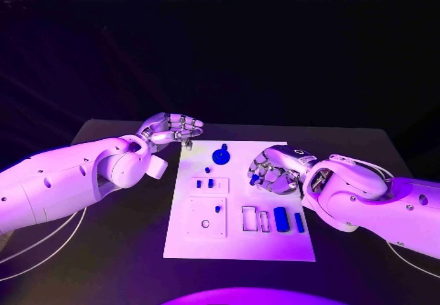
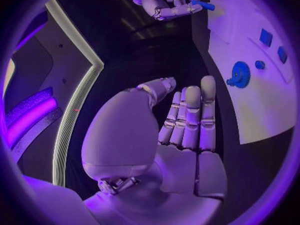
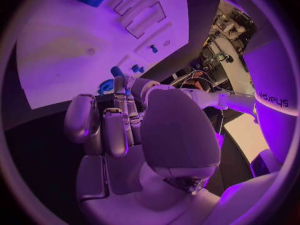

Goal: Assemble the parts on the task board

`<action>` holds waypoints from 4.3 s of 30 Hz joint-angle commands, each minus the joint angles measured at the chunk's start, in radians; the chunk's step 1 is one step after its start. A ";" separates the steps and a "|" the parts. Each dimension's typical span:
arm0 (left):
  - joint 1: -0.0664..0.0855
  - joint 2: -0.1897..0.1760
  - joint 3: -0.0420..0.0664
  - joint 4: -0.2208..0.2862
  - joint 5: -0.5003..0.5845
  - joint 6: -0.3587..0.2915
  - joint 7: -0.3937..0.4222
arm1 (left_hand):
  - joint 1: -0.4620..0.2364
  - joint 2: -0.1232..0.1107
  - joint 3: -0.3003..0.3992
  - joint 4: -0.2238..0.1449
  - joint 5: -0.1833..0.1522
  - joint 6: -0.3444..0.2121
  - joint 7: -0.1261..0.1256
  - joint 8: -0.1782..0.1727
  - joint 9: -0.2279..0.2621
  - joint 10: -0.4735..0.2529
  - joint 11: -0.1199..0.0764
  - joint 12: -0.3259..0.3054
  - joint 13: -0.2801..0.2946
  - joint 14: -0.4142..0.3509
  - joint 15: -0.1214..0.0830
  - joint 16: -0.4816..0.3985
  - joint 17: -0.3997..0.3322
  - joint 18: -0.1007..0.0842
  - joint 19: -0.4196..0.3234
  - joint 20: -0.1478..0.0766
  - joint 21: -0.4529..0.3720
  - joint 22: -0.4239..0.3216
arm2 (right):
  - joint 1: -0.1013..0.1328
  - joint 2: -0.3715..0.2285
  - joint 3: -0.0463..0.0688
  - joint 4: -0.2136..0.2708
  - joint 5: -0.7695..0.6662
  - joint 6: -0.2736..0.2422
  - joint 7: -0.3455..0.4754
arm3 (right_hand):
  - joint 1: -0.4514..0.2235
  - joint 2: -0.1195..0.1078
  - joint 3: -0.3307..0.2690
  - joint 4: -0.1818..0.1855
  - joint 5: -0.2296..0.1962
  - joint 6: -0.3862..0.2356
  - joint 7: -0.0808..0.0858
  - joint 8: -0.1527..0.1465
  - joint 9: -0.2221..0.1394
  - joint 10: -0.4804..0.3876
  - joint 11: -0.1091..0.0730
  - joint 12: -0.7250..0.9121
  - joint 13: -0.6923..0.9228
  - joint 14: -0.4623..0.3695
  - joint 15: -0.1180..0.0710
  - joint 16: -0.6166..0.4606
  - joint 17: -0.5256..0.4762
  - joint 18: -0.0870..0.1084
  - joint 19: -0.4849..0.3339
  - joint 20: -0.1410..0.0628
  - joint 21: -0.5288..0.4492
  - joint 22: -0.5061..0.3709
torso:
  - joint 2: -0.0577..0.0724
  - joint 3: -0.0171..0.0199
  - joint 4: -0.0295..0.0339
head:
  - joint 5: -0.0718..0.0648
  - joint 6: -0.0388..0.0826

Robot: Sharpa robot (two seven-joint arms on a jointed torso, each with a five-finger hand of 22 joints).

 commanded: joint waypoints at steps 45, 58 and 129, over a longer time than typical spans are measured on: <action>0.000 0.013 0.001 0.001 0.000 0.020 0.002 | -0.016 0.000 -0.001 0.008 0.006 -0.011 0.018 0.005 -0.001 -0.013 0.002 0.006 0.000 -0.012 0.001 0.003 -0.003 0.008 0.000 0.007 -0.007 -0.003 | -0.154 0.263 -0.013 -0.089 -0.004 -0.009 0.102 | -0.016 0.000 0.009 -0.016 0.002 0.002 0.005 0.044 0.064 0.007 -0.004 -0.012 0.003 0.036 -0.003 0.000 -0.006 -0.018 -0.008 -0.004 -0.010 -0.004 | 0.002 0.0011 0.0008 | 0.047 -0.017; 0.000 0.012 0.001 0.000 0.000 0.021 0.001 | -0.017 0.001 -0.001 0.009 0.006 -0.012 0.018 0.006 -0.001 -0.014 0.002 0.007 0.000 -0.012 0.001 0.003 -0.004 0.008 0.000 0.008 -0.008 -0.003 | -0.171 0.277 -0.014 -0.100 -0.007 -0.012 0.106 | -0.017 0.001 0.011 -0.019 0.002 0.002 0.006 0.044 0.065 0.008 -0.003 -0.013 0.003 0.037 -0.003 0.001 -0.004 -0.018 -0.008 -0.004 -0.011 -0.004 | 0.002 -0.0006 0.0007 | 0.050 -0.021; 0.000 0.007 0.000 0.000 0.000 0.022 -0.004 | -0.019 0.003 0.000 0.011 0.006 -0.017 0.018 0.012 -0.002 -0.019 0.003 0.014 0.000 -0.014 0.002 0.006 -0.005 0.008 0.000 0.009 -0.011 -0.006 | -0.176 0.238 -0.016 -0.068 -0.011 -0.068 0.093 | -0.120 -0.083 -0.077 -0.061 0.061 -0.296 0.003 -0.146 -0.002 -0.024 -0.006 -0.046 0.048 0.034 -0.003 0.000 -0.013 -0.013 -0.015 0.000 -0.046 -0.003 | 0.001 0.0009 0.0000 | 0.048 -0.017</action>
